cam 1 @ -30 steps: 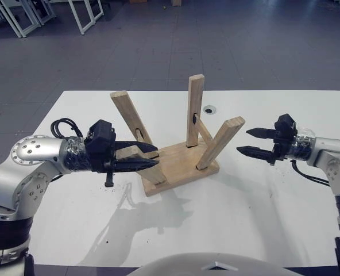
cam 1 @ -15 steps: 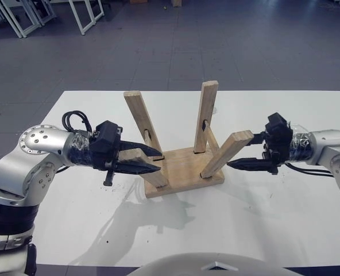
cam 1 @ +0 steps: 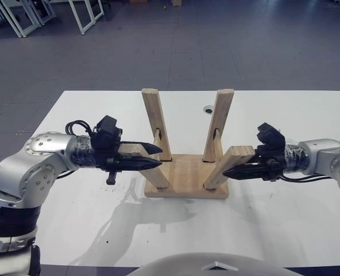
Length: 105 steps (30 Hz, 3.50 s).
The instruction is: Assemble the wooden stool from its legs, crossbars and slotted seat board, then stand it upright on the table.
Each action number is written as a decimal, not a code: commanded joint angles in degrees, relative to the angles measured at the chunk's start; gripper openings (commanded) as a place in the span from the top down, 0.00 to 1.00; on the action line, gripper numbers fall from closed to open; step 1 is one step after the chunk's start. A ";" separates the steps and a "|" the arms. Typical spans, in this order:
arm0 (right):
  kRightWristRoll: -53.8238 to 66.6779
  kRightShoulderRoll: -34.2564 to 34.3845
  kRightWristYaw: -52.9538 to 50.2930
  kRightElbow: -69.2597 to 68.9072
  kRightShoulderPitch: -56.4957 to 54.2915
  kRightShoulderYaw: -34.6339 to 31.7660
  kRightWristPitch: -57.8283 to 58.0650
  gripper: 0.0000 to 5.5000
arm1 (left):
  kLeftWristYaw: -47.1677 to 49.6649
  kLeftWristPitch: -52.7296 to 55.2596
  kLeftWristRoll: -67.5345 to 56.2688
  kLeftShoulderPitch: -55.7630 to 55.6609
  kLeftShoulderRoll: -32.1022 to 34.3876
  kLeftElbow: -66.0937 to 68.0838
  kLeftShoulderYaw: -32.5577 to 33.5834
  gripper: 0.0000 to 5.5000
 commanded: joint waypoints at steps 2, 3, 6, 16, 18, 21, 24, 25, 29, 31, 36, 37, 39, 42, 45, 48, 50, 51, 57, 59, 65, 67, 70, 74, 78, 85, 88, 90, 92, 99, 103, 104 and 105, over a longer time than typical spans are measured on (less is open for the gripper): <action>29.15 -2.34 -4.31 6.60 -4.85 -1.66 12.93 0.53 | -2.61 22.87 -18.99 -3.11 4.56 5.90 -1.38 0.73; 31.44 -2.20 -6.70 9.66 -6.44 -1.34 12.99 0.53 | -1.19 24.43 -20.68 -4.31 3.98 7.51 -1.27 0.73; 34.00 -0.88 -13.84 16.18 -8.31 0.11 13.02 0.53 | 1.63 27.15 -19.85 -6.66 2.30 11.60 -2.62 0.73; 14.90 6.68 -19.08 31.90 -12.58 4.19 8.49 0.37 | 2.95 24.22 -5.00 -17.20 -6.68 32.13 -10.79 0.61; 12.44 7.27 -17.54 32.72 -12.72 4.21 8.18 0.31 | 2.46 22.34 -1.84 -18.68 -7.71 35.44 -11.03 0.55; 7.77 8.34 -15.58 34.58 -13.47 4.20 6.32 0.24 | 2.82 18.90 3.30 -21.56 -9.88 43.31 -10.14 0.51; 3.75 8.90 -13.55 36.37 -13.72 3.85 4.18 0.24 | 3.13 17.95 5.01 -23.89 -11.40 49.41 -6.72 0.51; 2.53 9.00 -12.94 37.08 -13.77 3.47 3.46 0.24 | 3.19 17.87 5.30 -24.53 -11.81 50.95 -5.50 0.51; -1.72 7.75 -10.27 40.06 -14.04 1.31 0.60 0.24 | 2.27 17.01 7.19 -24.27 -11.24 52.67 -2.35 0.51; -3.28 6.46 -9.05 41.12 -13.86 -0.25 -0.29 0.24 | 2.05 17.03 7.44 -23.82 -10.24 53.56 -0.11 0.51; -6.65 2.73 -8.54 36.88 -10.72 -4.42 -3.66 0.24 | 5.77 15.33 8.23 -17.64 -7.00 49.28 7.69 0.51; -8.34 1.06 -8.13 32.42 -7.95 -4.07 -5.64 0.24 | 7.43 14.25 9.01 -14.28 -6.26 44.22 8.97 0.51; -17.53 -6.78 -4.73 18.13 4.93 -0.42 -16.79 0.24 | 7.77 9.01 12.45 -0.17 -3.15 28.35 12.80 0.51; -30.72 -16.29 0.74 6.25 21.92 3.98 -33.47 0.24 | -0.51 -5.74 20.81 22.23 -0.02 14.48 15.99 0.51; -37.14 -19.49 2.05 1.84 29.43 5.36 -41.02 0.24 | 0.43 -16.49 31.86 34.02 2.16 10.41 12.38 0.51; -40.77 -19.73 2.10 -1.53 31.92 7.12 -44.12 0.24 | 0.08 -22.65 36.71 38.67 2.58 5.07 10.12 0.51; -41.47 -18.93 2.05 -2.71 32.23 7.76 -44.49 0.24 | 0.46 -25.60 38.61 39.23 2.56 3.67 8.66 0.51; -41.40 -18.12 1.86 -3.50 31.80 8.41 -43.99 0.24 | 1.71 -26.31 39.08 38.43 1.54 2.95 7.73 0.51; -39.94 -13.21 -0.69 -9.52 28.58 12.26 -38.92 0.24 | 5.21 -25.20 38.02 33.29 -1.08 -3.27 2.97 0.51; -39.13 -11.63 -1.45 -11.51 27.27 13.03 -37.04 0.24 | 5.56 -24.69 37.97 31.50 -1.36 -3.62 1.23 0.51; -39.76 -6.53 -5.15 -12.08 22.82 15.47 -35.24 0.35 | 6.82 -21.50 35.85 28.12 -2.63 -4.56 -2.18 0.54; -39.64 -5.39 -6.00 -11.81 21.86 15.62 -34.92 0.42 | 6.47 -19.73 34.38 27.74 -2.59 -5.25 -2.65 0.60; -38.60 -3.84 -7.37 -11.05 20.59 15.06 -33.34 0.50 | 6.28 -18.05 33.39 27.27 -2.25 -5.36 -3.01 0.66; -34.95 -2.70 -7.52 -10.62 19.53 13.50 -29.63 0.65 | 7.71 -16.55 32.29 25.69 -3.59 -4.60 -2.54 0.70; -29.64 -1.66 -6.96 -10.68 16.92 10.91 -24.16 0.67 | 7.81 -12.39 27.57 23.26 -5.04 -4.97 -1.13 0.70; -18.87 4.69 -12.54 -12.14 9.37 5.23 -9.61 0.67 | 13.16 2.23 18.14 14.89 -6.80 -9.20 1.04 0.70; -16.32 6.12 -15.71 -13.94 6.87 3.66 -3.91 0.67 | 15.42 9.40 13.46 12.40 -7.55 -10.18 2.79 0.70; -12.10 7.83 -17.10 -14.85 4.98 0.79 0.50 0.67 | 13.96 12.87 10.59 12.01 -6.20 -11.31 3.04 0.70; -5.95 8.95 -16.47 -13.92 2.46 -2.62 5.57 0.67 | 10.90 16.77 6.53 11.87 -3.74 -12.21 3.90 0.70; 16.51 10.16 -17.09 -0.60 -12.27 -11.60 19.65 0.67 | 13.49 29.79 -19.32 -0.83 -1.11 -6.82 11.40 0.70; 42.03 3.21 -29.63 12.67 -17.65 -3.87 11.23 0.67 | 23.63 34.20 -30.47 -10.92 -2.83 5.68 11.03 0.70; 47.38 1.81 -32.86 14.73 -18.08 -1.51 8.68 0.67 | 25.87 35.43 -30.53 -12.55 -3.84 9.04 10.73 0.70; 50.11 1.45 -34.74 16.82 -18.80 -0.16 7.69 0.67 | 27.33 36.56 -30.14 -13.47 -4.74 11.81 10.45 0.70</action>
